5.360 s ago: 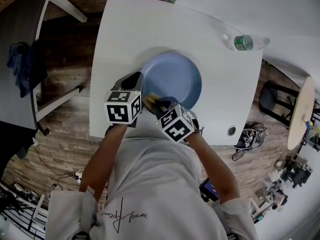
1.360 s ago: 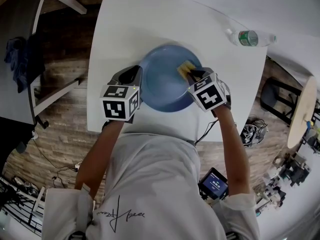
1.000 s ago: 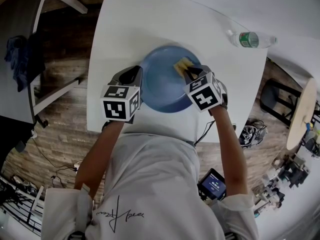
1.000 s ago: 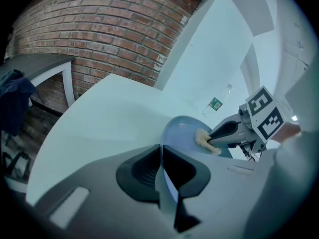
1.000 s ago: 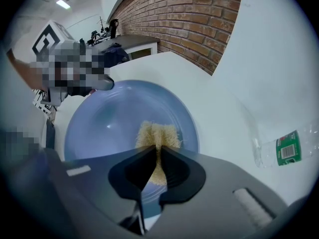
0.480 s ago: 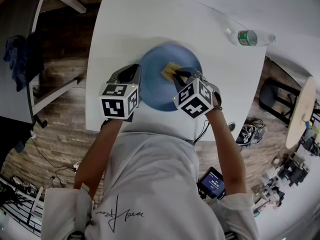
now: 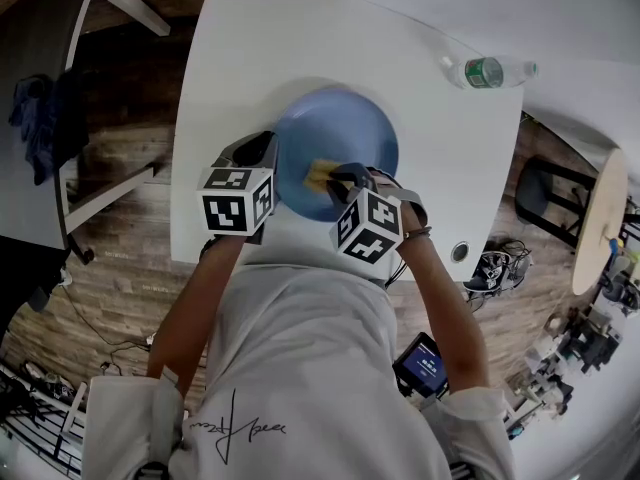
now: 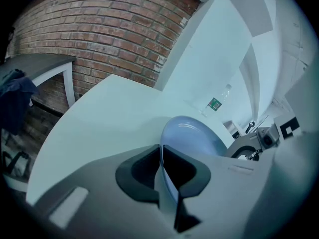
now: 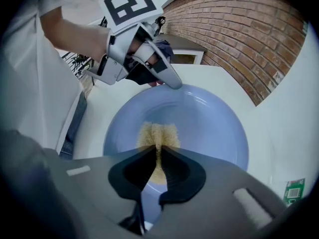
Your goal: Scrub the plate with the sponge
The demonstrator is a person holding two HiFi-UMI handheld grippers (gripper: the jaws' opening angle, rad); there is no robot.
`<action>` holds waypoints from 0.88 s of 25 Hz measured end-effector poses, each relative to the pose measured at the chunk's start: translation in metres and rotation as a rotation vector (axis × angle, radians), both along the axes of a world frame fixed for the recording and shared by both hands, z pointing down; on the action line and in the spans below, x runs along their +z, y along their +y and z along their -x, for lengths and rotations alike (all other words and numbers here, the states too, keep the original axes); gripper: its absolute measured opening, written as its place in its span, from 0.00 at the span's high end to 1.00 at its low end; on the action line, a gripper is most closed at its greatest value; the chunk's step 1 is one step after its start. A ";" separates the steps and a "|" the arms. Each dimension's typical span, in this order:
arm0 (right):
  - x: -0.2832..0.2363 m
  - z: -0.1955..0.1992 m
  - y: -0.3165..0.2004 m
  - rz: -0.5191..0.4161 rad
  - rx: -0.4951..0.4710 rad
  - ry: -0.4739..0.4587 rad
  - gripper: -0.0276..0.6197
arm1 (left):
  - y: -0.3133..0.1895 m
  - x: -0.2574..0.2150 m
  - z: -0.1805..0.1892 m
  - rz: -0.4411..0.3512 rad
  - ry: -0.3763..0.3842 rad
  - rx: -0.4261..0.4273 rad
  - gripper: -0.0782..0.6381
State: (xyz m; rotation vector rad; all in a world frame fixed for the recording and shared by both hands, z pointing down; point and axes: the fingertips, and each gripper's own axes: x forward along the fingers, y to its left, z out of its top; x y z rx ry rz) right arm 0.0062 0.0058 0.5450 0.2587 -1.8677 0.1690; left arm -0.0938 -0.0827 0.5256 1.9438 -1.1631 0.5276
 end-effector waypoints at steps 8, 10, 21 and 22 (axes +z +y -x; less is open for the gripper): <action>-0.007 0.000 0.014 -0.013 -0.021 -0.011 0.90 | 0.001 -0.009 0.003 -0.032 -0.011 0.007 0.80; -0.011 -0.003 0.011 -0.036 0.002 -0.012 0.90 | 0.001 -0.016 0.004 -0.053 -0.011 0.010 0.79; -0.044 -0.007 0.010 -0.086 0.149 -0.147 0.90 | 0.018 -0.070 0.005 -0.187 0.023 0.027 0.80; -0.049 -0.008 0.010 -0.094 0.166 -0.165 0.90 | 0.021 -0.075 0.002 -0.199 0.029 0.034 0.80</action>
